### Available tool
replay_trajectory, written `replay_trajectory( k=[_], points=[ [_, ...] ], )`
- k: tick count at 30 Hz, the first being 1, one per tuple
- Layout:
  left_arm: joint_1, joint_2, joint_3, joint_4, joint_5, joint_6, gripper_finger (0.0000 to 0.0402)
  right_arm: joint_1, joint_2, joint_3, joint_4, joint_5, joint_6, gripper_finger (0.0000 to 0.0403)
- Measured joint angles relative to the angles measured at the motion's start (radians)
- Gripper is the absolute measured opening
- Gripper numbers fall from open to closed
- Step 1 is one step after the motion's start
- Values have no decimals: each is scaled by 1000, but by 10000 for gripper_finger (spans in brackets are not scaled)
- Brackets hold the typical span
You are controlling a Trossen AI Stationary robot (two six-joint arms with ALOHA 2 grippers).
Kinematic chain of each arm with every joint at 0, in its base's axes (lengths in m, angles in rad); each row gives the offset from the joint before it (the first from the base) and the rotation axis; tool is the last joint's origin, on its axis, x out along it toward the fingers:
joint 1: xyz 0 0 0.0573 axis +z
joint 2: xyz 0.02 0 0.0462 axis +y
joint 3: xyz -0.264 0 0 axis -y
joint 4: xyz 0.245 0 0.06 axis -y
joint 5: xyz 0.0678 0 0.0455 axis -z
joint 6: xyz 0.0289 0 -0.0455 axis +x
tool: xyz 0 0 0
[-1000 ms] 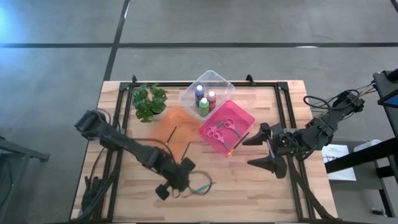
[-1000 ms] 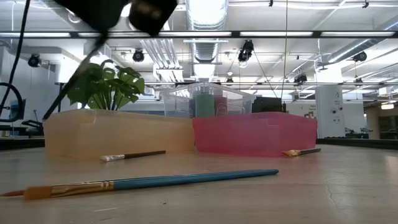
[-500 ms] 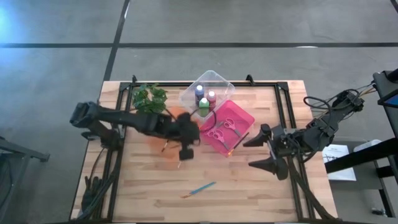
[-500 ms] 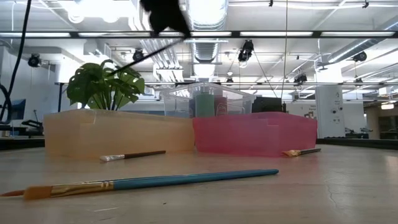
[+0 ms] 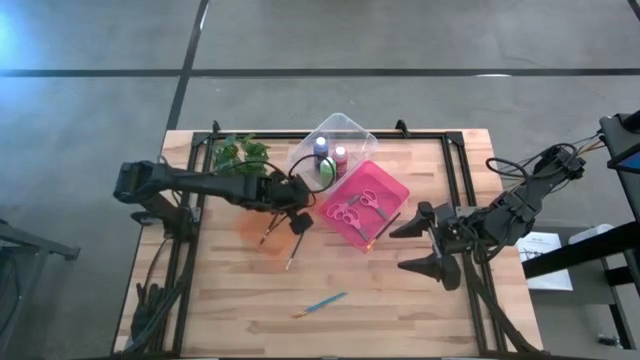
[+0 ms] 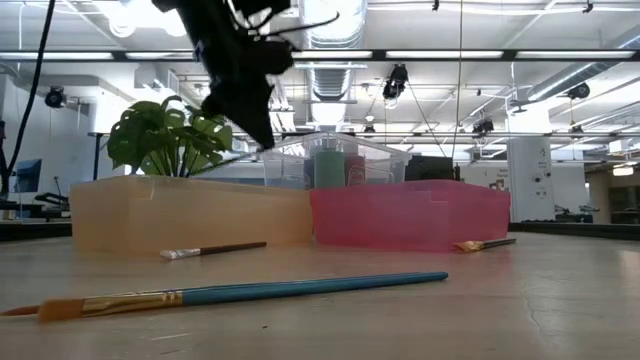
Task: Pick & Place Paint Supplies
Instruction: Put the black lash brush into the yellow bin
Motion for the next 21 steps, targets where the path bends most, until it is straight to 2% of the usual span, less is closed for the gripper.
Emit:
replay_trajectory(
  k=[4,9,21],
  points=[
    [19,0,-87,92,0,-26,6,0,0,-14,13,1,1,370],
    [28,0,-142,118,3,-43,6,0,0,-34,67,0,-3,370],
    [28,0,-147,135,3,-36,9,0,0,-38,69,0,-17,370]
  ],
)
